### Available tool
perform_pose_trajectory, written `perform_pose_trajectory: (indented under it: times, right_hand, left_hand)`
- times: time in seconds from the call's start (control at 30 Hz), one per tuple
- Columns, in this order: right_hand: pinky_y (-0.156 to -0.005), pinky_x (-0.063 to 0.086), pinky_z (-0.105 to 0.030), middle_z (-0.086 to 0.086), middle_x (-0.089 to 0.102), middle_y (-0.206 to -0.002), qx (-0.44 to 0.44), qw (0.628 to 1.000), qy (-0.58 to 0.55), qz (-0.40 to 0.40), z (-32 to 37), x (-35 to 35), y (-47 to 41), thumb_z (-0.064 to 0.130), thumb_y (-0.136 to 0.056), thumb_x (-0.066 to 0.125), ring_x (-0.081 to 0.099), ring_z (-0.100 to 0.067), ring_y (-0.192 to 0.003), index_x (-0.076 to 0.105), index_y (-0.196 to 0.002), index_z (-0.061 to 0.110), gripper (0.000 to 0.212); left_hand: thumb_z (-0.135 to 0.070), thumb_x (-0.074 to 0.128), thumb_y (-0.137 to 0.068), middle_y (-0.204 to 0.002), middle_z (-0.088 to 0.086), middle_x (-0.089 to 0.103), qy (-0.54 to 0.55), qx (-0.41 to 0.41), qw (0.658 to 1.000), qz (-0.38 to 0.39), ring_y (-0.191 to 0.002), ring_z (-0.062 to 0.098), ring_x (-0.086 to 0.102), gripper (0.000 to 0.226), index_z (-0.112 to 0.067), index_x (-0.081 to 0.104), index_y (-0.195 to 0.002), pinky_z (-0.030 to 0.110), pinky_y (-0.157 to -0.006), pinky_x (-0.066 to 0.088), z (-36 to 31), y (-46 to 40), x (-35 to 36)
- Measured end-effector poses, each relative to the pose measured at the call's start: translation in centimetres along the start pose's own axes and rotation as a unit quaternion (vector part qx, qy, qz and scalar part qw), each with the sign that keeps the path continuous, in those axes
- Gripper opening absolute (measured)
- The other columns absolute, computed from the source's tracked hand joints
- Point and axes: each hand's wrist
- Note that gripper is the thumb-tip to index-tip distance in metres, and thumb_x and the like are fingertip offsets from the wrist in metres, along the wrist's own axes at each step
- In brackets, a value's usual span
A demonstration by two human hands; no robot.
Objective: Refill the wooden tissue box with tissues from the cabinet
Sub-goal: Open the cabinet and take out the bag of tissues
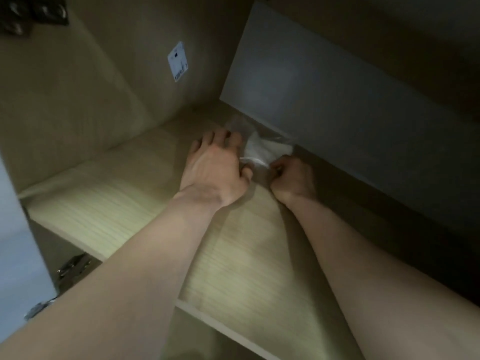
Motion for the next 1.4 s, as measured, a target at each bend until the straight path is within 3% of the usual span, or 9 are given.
perform_pose_trajectory:
  times: [0.17,0.3,0.53,0.77,0.9,1.07,1.17,1.27,1.4]
  right_hand:
    - [-0.092,0.052,-0.027,-0.003,0.076,-0.114,0.033,0.997,-0.067,-0.014,0.7,-0.9,4.1,0.019,-0.086,0.063,0.067,-0.027,-0.113,0.065,-0.082,0.034,0.016]
    - [-0.091,0.050,-0.026,0.000,0.074,-0.114,0.027,0.992,-0.119,-0.021,1.2,-1.8,6.6,0.029,-0.090,0.064,0.063,-0.027,-0.114,0.068,-0.088,0.033,0.006]
    - [-0.087,0.057,-0.034,0.001,0.077,-0.099,0.008,0.989,-0.140,0.046,1.8,-3.5,10.6,0.020,-0.089,0.066,0.070,-0.022,-0.099,0.067,-0.085,0.032,0.012]
    - [-0.078,0.055,-0.028,-0.001,0.079,-0.098,0.021,0.983,-0.130,0.129,3.0,-6.9,17.3,0.019,-0.088,0.065,0.072,-0.023,-0.095,0.073,-0.090,0.024,0.009]
    - [-0.095,0.054,-0.036,-0.003,0.078,-0.114,0.019,0.966,-0.129,0.222,4.1,-11.6,21.9,0.011,-0.086,0.060,0.069,-0.027,-0.108,0.074,-0.112,0.024,0.033]
    - [-0.083,0.058,-0.031,0.012,0.076,-0.096,0.140,0.928,-0.261,0.227,6.9,-19.6,27.2,0.014,-0.088,0.062,0.072,-0.013,-0.093,0.074,-0.097,0.026,0.019]
    - [-0.074,0.054,-0.028,0.013,0.074,-0.080,0.178,0.895,-0.333,0.239,9.4,-25.2,28.9,0.011,-0.088,0.062,0.069,-0.004,-0.079,0.071,-0.083,0.029,0.021]
    - [-0.076,0.060,-0.038,0.002,0.076,-0.077,0.229,0.848,-0.392,0.275,12.1,-31.1,29.8,0.018,-0.090,0.065,0.072,-0.017,-0.080,0.072,-0.080,0.027,0.015]
    - [-0.066,0.063,-0.028,-0.003,0.078,-0.091,0.277,0.779,-0.447,0.340,15.5,-38.4,29.5,0.034,-0.093,0.067,0.076,-0.018,-0.081,0.071,-0.094,0.016,0.019]
  left_hand:
    - [-0.055,0.044,-0.094,-0.142,0.023,0.053,0.068,-0.150,0.986,0.003,-0.134,0.044,0.044,0.064,-0.024,0.038,-0.149,0.050,-0.116,0.028,0.6,-0.2,-0.6]
    - [-0.040,0.053,-0.093,-0.119,0.011,0.074,0.206,-0.203,0.956,-0.044,-0.122,0.037,0.062,0.054,-0.032,0.042,-0.146,0.040,-0.112,0.038,0.6,0.6,-1.4]
    - [-0.017,0.071,-0.085,-0.118,0.005,0.071,0.476,-0.346,0.808,-0.037,-0.102,0.027,0.073,0.048,-0.028,0.051,-0.128,0.043,-0.094,0.060,-0.5,4.4,-5.4]
    - [0.000,0.073,-0.075,-0.092,0.014,0.077,0.512,-0.500,0.698,0.039,-0.079,0.034,0.078,0.039,-0.018,0.059,-0.107,0.056,-0.067,0.065,-3.0,10.8,-12.1]
    - [0.015,0.067,-0.080,-0.091,0.017,0.074,0.499,-0.481,0.720,0.043,-0.078,0.027,0.076,0.029,-0.006,0.064,-0.101,0.032,-0.063,0.064,-5.7,14.2,-17.0]
    - [0.015,0.053,-0.086,-0.073,-0.001,0.073,0.437,-0.482,0.755,0.085,-0.077,0.023,0.070,0.027,-0.010,0.062,-0.089,0.026,-0.057,0.057,-10.1,16.2,-24.3]
    - [-0.001,0.061,-0.089,-0.071,-0.006,0.077,0.365,-0.480,0.791,0.108,-0.072,0.024,0.072,0.023,-0.021,0.064,-0.079,0.034,-0.061,0.059,-12.8,17.1,-29.1]
    - [-0.024,0.068,-0.090,-0.079,-0.002,0.076,0.302,-0.449,0.828,0.148,-0.080,0.025,0.073,0.010,-0.027,0.070,-0.081,0.049,-0.073,0.062,-15.4,17.9,-34.1]
    - [-0.048,0.057,-0.087,-0.079,-0.016,0.071,0.239,-0.401,0.872,0.145,-0.075,0.003,0.064,0.017,-0.038,0.070,-0.081,0.025,-0.062,0.052,-19.0,17.5,-41.3]
Point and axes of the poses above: each hand's wrist, its own y-axis away from the middle knuckle, its own x-axis out of the palm, z = x × y
